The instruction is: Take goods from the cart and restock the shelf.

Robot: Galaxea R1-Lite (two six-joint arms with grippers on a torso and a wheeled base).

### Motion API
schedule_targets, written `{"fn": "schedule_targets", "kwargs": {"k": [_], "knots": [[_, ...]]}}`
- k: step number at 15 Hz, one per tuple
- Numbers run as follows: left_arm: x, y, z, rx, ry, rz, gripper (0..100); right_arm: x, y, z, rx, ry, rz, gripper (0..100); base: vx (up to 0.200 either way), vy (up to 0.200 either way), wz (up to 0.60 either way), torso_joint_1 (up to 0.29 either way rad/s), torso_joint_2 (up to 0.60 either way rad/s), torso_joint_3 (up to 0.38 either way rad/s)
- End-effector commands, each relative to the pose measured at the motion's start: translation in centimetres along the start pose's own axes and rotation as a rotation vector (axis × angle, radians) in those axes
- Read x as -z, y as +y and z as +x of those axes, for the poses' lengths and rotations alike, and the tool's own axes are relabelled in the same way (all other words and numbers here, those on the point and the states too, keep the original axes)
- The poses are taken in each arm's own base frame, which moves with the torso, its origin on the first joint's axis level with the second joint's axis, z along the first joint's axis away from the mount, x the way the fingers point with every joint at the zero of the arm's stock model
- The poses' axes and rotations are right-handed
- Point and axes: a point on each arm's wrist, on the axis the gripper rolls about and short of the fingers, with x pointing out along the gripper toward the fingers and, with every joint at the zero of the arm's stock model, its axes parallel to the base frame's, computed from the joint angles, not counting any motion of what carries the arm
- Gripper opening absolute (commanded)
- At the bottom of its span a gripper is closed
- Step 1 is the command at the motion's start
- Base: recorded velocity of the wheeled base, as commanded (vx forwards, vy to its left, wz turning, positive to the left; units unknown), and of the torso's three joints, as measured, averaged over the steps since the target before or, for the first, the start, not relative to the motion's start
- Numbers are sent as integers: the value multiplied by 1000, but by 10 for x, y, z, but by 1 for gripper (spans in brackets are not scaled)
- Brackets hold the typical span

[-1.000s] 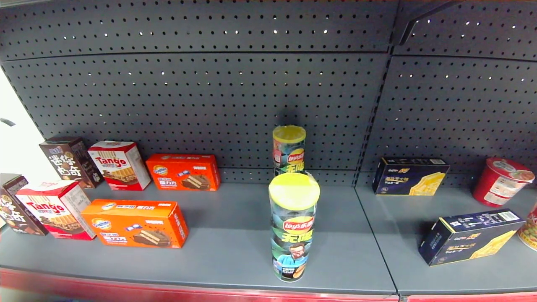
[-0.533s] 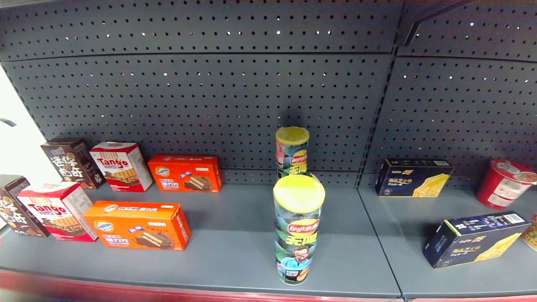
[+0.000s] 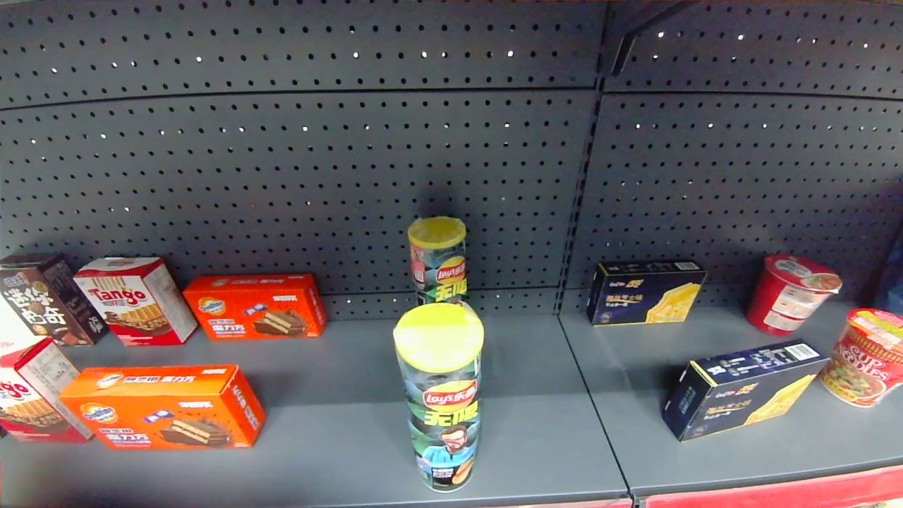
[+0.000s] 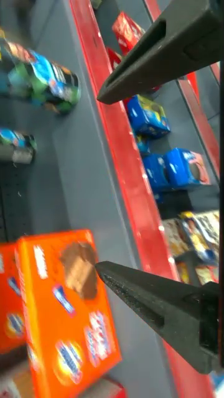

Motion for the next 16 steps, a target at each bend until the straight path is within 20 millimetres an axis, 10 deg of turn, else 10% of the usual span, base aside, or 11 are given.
{"fn": "schedule_targets", "kwargs": {"k": [1, 16], "knots": [[0, 0, 0, 0, 4, -2, 100, 0, 0, 0, -1, 1, 0, 100, 0, 0, 0, 0, 0, 0], [0, 0, 0, 0, 5, -2, 100, 0, 1, 0, -28, 0, -9, 100, 0, 0, 40, 0, 0, 0]]}}
